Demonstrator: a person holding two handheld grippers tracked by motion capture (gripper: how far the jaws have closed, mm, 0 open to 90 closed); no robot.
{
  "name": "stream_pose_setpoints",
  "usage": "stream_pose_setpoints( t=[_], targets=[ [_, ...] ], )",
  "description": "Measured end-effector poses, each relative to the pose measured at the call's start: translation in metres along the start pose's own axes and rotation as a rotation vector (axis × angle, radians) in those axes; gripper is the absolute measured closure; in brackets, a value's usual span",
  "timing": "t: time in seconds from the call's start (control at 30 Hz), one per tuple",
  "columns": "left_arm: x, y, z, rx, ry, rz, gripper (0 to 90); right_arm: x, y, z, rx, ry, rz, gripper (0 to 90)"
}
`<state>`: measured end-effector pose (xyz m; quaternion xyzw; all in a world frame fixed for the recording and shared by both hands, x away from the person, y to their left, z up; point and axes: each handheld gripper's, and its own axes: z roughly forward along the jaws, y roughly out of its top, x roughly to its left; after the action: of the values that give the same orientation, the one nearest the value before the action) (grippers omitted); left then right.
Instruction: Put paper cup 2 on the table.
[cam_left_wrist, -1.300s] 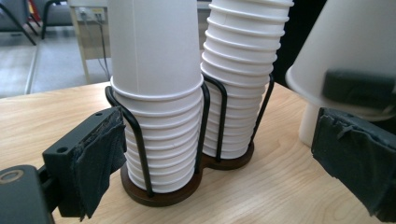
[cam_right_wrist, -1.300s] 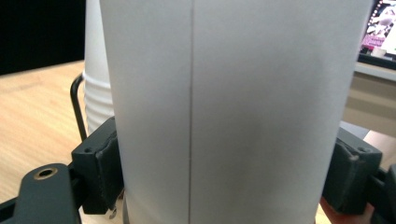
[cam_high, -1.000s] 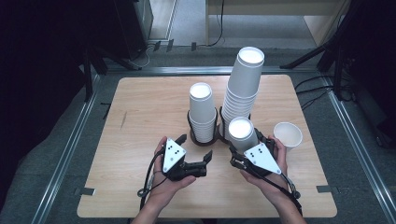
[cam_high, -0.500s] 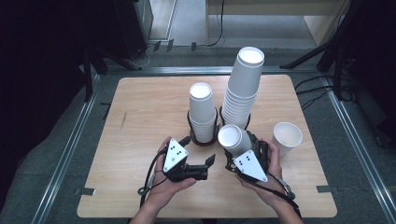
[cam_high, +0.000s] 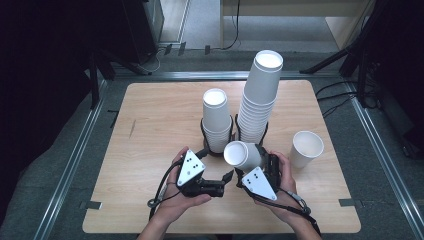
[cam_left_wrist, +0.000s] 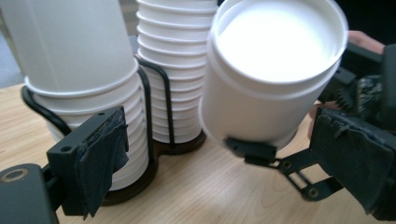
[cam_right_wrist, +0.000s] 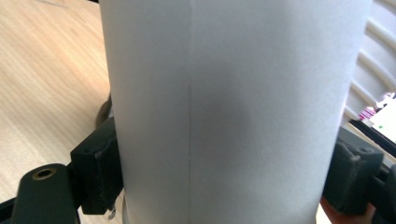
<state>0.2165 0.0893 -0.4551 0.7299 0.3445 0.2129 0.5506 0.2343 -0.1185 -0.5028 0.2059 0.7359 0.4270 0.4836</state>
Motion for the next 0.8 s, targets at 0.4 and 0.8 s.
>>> stream_pose_setpoints(
  t=[0.4, 0.8],
  targets=[
    [-0.005, 0.0, 0.002, 0.015, -0.032, 0.019, 5.7, 0.016, 0.002, -0.001, -0.027, 0.068, -0.04, 15.6],
    [-0.009, 0.0, 0.003, 0.019, -0.058, 0.036, 8.9, 0.023, 0.003, -0.003, -0.058, 0.131, -0.046, 15.4]
  ],
)
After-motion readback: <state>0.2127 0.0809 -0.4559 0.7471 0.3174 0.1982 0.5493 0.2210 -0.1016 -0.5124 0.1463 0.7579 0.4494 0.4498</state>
